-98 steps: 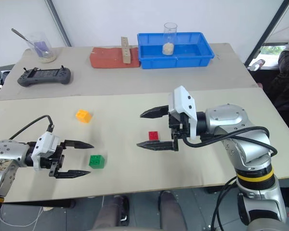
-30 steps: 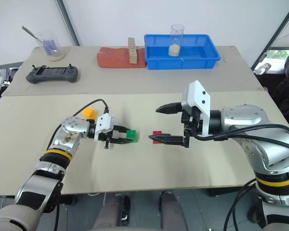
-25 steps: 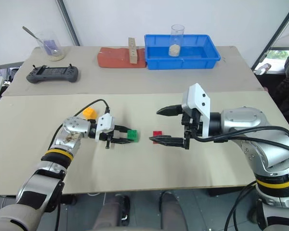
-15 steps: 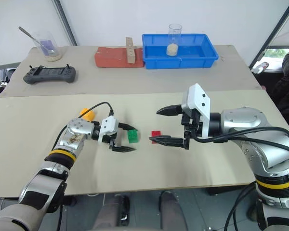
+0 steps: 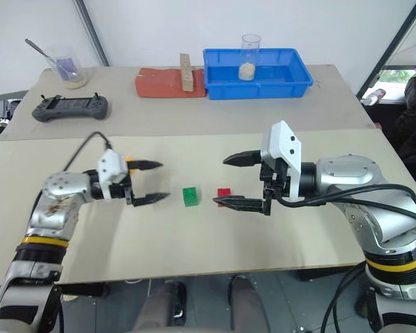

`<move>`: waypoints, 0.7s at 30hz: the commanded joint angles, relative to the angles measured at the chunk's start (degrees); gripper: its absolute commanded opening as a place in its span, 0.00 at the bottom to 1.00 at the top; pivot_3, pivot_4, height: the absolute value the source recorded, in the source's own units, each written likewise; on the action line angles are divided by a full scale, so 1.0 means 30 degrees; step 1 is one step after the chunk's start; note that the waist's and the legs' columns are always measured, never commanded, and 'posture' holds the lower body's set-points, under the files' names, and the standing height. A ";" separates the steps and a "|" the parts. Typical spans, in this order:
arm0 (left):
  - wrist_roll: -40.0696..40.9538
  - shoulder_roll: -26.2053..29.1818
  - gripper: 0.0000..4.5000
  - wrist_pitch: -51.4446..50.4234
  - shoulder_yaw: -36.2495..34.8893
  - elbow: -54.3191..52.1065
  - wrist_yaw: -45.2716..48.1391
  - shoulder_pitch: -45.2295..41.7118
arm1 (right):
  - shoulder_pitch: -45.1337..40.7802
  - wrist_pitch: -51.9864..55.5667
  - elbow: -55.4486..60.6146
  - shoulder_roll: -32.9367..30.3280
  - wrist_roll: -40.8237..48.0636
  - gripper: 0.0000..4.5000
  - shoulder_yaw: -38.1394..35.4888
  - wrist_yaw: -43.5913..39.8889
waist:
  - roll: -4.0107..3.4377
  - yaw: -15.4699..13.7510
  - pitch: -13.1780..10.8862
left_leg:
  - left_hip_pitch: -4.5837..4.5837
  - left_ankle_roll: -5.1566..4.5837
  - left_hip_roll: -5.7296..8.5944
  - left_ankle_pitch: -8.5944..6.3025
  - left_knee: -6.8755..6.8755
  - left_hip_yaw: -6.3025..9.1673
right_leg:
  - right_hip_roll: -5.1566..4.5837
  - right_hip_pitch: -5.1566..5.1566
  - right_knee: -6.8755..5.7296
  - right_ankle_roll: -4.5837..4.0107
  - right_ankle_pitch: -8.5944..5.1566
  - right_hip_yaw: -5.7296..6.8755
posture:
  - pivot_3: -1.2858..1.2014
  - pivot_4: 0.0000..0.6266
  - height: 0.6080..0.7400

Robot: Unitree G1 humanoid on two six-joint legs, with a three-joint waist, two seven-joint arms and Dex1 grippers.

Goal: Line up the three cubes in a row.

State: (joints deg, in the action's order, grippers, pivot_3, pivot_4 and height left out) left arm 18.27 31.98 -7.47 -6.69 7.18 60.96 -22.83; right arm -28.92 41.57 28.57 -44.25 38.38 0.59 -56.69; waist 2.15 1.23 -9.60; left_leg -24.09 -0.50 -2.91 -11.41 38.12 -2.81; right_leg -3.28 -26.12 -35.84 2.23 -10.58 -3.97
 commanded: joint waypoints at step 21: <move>-0.1236 -0.2974 0.99 0.2080 -0.2894 0.2936 -0.9948 0.2172 | -0.2293 0.1837 0.0657 0.0919 0.0962 1.00 -0.0081 0.2198 | 0.0025 -0.0126 0.0002 | -0.0003 0.0003 0.0000 -0.0002 -0.0002 -0.0029 | -0.0011 -0.0003 0.0035 -0.0090 -0.0016 0.0007 | 0.52 0.24 1.00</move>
State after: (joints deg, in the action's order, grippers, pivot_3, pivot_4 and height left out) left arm 15.65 22.92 -3.90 -15.26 15.11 32.63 -14.77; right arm -35.54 47.72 28.78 -40.80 40.87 2.30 -50.49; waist 2.22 0.85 -9.60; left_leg -24.09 -0.49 -2.91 -11.42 38.11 -2.90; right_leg -3.31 -26.13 -35.75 1.96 -10.63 -3.95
